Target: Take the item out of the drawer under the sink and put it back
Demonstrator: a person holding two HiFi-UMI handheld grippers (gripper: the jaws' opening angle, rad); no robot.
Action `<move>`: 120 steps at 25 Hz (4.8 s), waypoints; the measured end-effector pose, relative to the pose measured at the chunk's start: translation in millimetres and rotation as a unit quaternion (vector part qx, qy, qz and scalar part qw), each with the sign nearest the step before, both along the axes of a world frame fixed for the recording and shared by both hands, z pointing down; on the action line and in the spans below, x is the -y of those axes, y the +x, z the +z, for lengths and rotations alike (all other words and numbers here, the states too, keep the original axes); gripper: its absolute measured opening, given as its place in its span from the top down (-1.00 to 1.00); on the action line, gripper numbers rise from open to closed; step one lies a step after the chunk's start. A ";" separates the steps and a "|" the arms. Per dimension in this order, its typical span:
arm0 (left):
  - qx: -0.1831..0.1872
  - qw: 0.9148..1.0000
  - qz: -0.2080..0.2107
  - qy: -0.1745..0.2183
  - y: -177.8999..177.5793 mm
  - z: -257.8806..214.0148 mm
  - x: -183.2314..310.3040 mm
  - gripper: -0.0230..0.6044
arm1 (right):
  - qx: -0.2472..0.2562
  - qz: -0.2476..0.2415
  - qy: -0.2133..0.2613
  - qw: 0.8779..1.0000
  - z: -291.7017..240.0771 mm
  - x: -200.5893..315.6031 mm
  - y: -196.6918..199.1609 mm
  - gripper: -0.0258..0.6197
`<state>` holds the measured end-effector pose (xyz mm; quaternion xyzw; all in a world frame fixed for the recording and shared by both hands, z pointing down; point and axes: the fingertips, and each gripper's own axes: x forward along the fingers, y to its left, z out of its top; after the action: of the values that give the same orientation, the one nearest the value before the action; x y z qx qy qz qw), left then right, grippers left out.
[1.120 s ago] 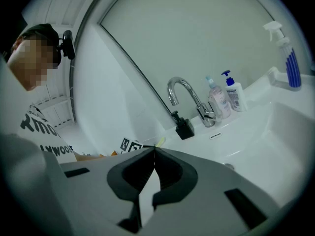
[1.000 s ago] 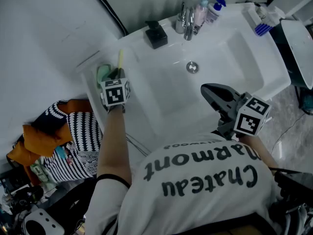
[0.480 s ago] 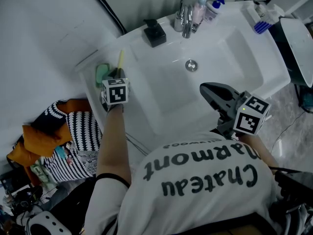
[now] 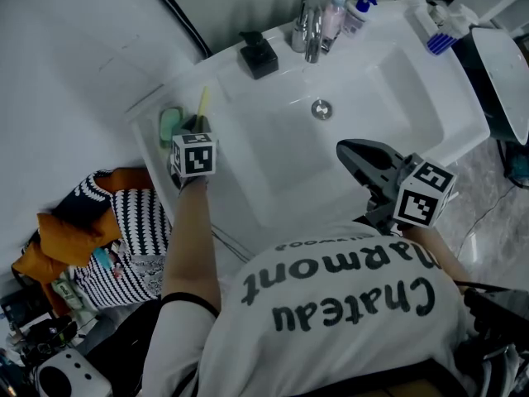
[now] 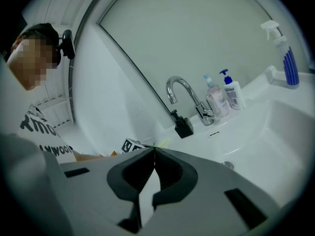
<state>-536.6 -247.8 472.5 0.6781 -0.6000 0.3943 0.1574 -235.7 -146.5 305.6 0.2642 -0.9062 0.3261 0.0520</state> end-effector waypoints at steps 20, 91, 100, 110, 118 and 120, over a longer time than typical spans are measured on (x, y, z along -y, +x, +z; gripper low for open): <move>-0.016 1.000 0.006 0.001 4.0 0.8 1.7 0.77 | -0.002 0.001 -0.003 1.000 2.6 -0.5 2.3 0.89; -0.246 0.929 0.062 0.269 91.0 -232.6 -148.6 0.88 | 0.048 -0.103 0.058 0.992 -30.7 -82.9 -59.6 0.88; -0.312 0.915 0.032 0.254 145.5 -222.5 -192.6 0.88 | 0.053 -0.129 0.055 0.989 -37.7 -92.6 -18.6 0.89; -0.303 0.916 0.030 0.263 209.3 -224.1 -233.1 0.88 | 0.081 -0.132 0.036 0.987 -30.9 -119.9 38.5 0.89; -0.301 0.915 0.032 0.267 250.7 -217.0 -267.0 0.88 | 0.103 -0.127 0.033 0.986 -27.1 -144.7 77.3 0.89; -0.306 0.914 0.036 0.266 263.3 -214.6 -274.3 0.88 | 0.099 -0.128 0.039 0.986 -25.5 -150.8 85.7 0.89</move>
<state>-273.3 26.5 257.9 0.8032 -0.5806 -0.0010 0.1332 -150.0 4.3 280.1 0.1140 -0.9453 0.3056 -0.0067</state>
